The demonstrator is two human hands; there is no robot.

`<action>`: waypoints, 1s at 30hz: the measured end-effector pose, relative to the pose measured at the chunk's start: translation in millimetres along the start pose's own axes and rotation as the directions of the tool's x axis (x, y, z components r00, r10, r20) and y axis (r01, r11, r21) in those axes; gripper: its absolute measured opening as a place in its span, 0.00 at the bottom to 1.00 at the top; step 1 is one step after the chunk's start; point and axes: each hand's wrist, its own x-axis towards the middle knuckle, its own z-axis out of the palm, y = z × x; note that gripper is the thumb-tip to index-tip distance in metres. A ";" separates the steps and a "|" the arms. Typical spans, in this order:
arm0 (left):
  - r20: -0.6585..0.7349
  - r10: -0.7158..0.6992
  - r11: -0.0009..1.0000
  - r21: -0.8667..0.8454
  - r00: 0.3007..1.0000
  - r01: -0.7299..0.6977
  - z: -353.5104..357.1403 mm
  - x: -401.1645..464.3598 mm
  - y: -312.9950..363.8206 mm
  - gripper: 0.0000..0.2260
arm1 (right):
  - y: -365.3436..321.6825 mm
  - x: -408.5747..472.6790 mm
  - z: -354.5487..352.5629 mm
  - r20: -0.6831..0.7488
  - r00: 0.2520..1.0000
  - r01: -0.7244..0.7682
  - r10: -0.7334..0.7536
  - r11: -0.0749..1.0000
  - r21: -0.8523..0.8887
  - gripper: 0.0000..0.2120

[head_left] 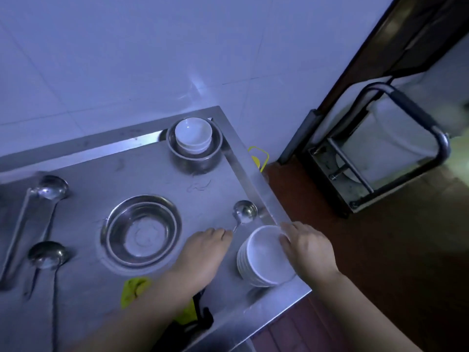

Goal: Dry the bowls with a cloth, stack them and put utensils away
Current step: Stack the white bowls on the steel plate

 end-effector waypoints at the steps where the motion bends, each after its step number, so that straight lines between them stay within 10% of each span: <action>1: 0.013 0.011 1.000 -0.015 1.000 -0.010 1.1 -2.1 9.4 0.25 | -2.1 -11.6 -2.3 0.038 0.996 -0.079 0.078 0.997 0.013 0.14; 7: 0.113 -0.142 0.958 -0.235 0.983 0.165 -5.8 -8.3 49.7 0.28 | -19.7 -45.2 -11.0 0.486 0.716 -0.683 0.502 0.649 0.336 0.15; 11: 0.120 -0.208 0.872 -0.428 0.971 0.239 -2.6 -12.2 57.1 0.27 | -29.1 -48.7 -15.3 0.569 0.619 -0.785 0.541 0.413 0.462 0.09; 30: -0.164 -0.496 0.748 -0.579 0.853 0.324 -58.6 63.9 -49.3 0.27 | -45.4 141.0 -27.6 0.430 0.858 -0.505 0.281 0.612 0.608 0.09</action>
